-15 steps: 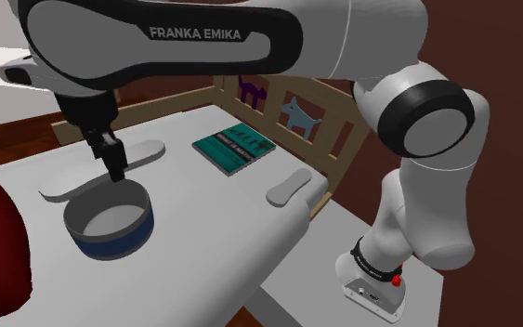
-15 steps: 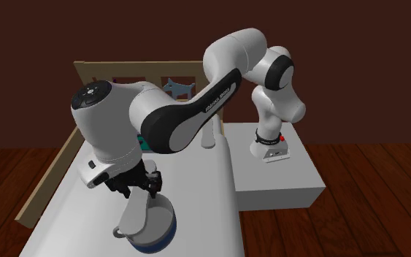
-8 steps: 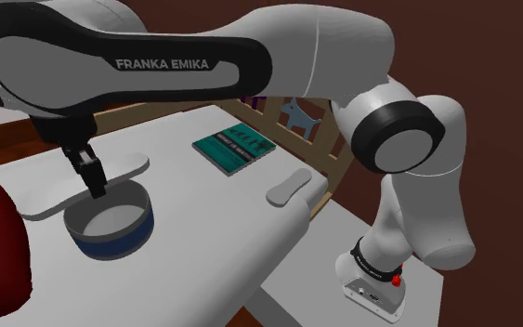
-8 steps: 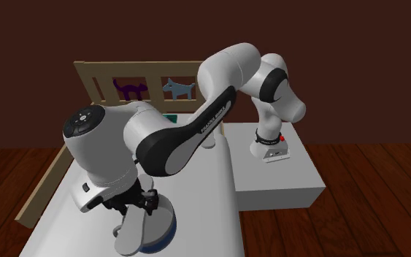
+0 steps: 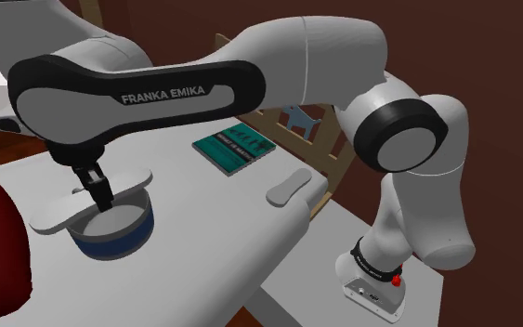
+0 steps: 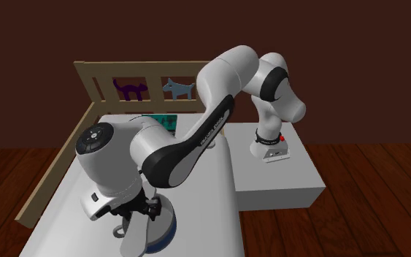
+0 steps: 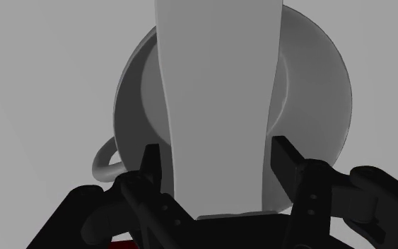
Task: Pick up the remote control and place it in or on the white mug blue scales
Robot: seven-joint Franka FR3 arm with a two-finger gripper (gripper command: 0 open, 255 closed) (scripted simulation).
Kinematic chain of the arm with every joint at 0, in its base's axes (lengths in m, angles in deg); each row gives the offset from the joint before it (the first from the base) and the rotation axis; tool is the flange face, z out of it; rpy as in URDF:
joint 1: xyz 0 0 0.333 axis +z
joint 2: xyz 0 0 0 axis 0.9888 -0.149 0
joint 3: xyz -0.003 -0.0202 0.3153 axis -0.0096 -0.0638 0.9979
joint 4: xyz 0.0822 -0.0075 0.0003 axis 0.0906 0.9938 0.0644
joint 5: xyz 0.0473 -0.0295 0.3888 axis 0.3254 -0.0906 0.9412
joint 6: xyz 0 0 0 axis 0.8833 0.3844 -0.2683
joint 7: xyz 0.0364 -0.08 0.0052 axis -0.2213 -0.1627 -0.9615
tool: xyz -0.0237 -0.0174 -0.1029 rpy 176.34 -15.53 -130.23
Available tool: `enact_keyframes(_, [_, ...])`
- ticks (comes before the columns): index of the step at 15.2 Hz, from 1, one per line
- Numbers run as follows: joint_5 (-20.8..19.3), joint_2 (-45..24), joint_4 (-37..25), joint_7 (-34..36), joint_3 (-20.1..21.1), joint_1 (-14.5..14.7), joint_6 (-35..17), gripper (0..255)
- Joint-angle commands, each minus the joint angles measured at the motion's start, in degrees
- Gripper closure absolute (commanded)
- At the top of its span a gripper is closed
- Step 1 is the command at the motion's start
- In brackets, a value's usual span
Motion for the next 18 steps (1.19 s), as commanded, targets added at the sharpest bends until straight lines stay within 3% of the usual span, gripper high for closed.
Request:
enact_keyframes(1, [0.0,-0.1,0.8,-0.1,0.0,0.0,-1.0,255])
enact_keyframes(8, [0.0,-0.1,0.8,-0.1,0.0,0.0,-1.0,255])
enact_keyframes(9, [0.0,-0.1,0.8,-0.1,0.0,0.0,-1.0,0])
enact_keyframes(14, [0.0,-0.1,0.8,-0.1,0.0,0.0,-1.0,0])
enact_keyframes(18, [0.0,-0.5,-7.1,0.0,0.0,-0.1,6.5,0])
